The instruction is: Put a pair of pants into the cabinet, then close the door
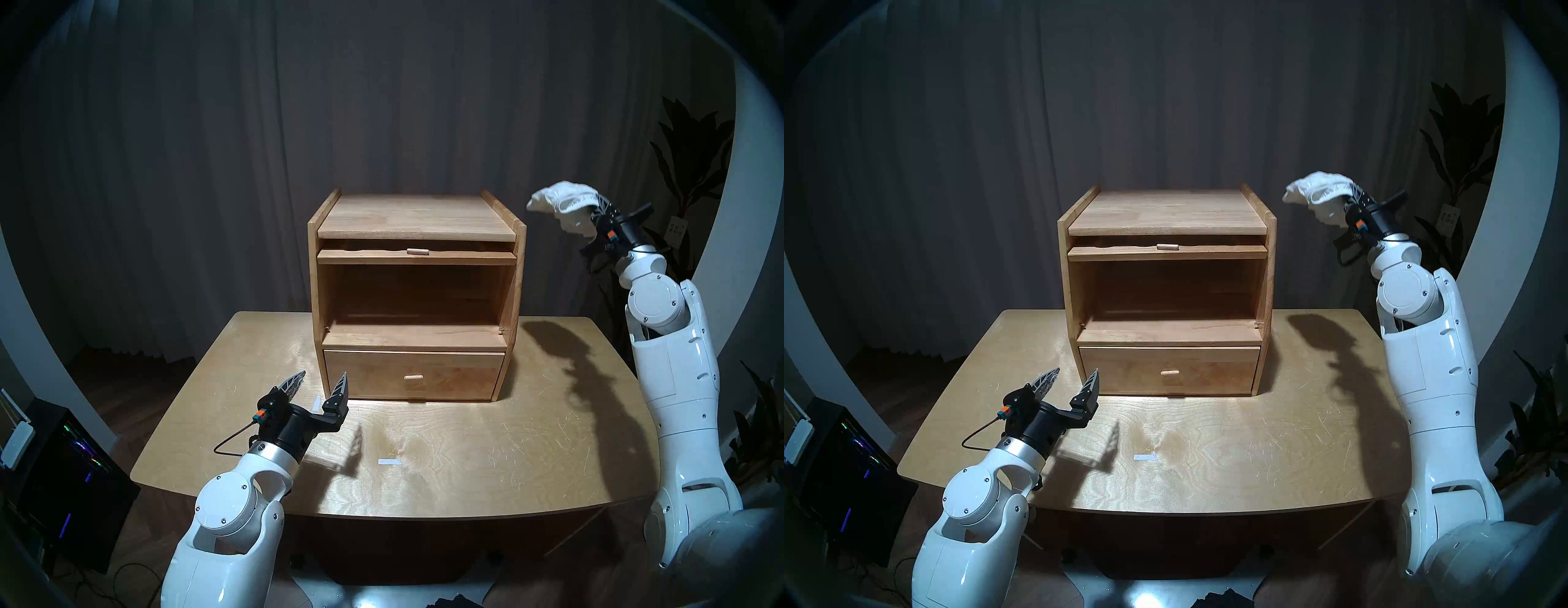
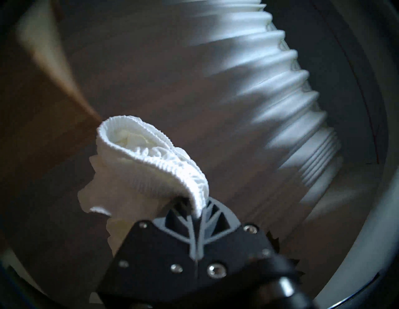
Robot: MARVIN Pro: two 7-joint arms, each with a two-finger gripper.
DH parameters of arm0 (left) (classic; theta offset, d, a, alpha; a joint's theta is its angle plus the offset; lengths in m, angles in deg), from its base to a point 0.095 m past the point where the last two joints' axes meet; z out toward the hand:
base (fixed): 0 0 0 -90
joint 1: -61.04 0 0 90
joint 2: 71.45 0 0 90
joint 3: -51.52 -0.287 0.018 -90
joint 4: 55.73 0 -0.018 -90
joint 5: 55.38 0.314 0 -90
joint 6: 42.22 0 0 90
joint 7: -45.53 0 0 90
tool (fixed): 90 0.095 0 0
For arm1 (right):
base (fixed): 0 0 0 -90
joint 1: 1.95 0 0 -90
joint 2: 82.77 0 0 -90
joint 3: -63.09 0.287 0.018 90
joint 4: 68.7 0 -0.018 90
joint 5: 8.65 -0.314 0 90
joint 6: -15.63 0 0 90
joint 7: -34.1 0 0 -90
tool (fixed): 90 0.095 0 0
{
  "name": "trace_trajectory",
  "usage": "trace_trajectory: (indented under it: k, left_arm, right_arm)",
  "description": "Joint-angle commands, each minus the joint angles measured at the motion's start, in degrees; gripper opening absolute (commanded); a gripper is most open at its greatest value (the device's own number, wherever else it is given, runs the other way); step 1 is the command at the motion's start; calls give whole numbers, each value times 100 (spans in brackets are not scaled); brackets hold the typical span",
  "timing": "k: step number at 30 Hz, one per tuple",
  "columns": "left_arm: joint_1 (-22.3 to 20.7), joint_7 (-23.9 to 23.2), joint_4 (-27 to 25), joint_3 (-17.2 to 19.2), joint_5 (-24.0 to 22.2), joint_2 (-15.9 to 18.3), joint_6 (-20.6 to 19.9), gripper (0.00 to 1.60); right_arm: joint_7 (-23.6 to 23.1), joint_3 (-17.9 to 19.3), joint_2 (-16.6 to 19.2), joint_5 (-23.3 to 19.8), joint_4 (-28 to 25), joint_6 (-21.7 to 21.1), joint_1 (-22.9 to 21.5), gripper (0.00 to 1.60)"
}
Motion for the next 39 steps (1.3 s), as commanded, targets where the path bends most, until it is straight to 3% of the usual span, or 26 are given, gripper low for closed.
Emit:
trace_trajectory:
  k: [1, 5, 8, 18, 27, 39]
  left_arm:
    - [-45, -7, -80, -8, -5, -2, 16, 160]
    - [-51, -12, -77, -11, -24, 11, 19, 160]
    - [-55, -16, -85, -13, -38, 21, 21, 160]
    - [-61, -26, -97, -20, -83, 52, 22, 160]
    - [-62, -34, -96, -24, -123, 80, 22, 160]
    - [-63, -41, -98, -29, -171, 114, 22, 160]
  right_arm:
    - [227, -335, -490, -497, -584, 412, -569, 0]
    - [194, -711, -823, -796, -958, 566, -865, 0]
    - [164, -1094, -1001, -1086, -1146, 667, -800, 0]
    - [-11, -2134, -1627, -1961, -1786, 455, 223, 0]
    - [-83, -2553, -1438, -2456, -1764, 16, 911, 0]
    - [35, -2694, -1039, -2867, -1574, -680, 1848, 0]
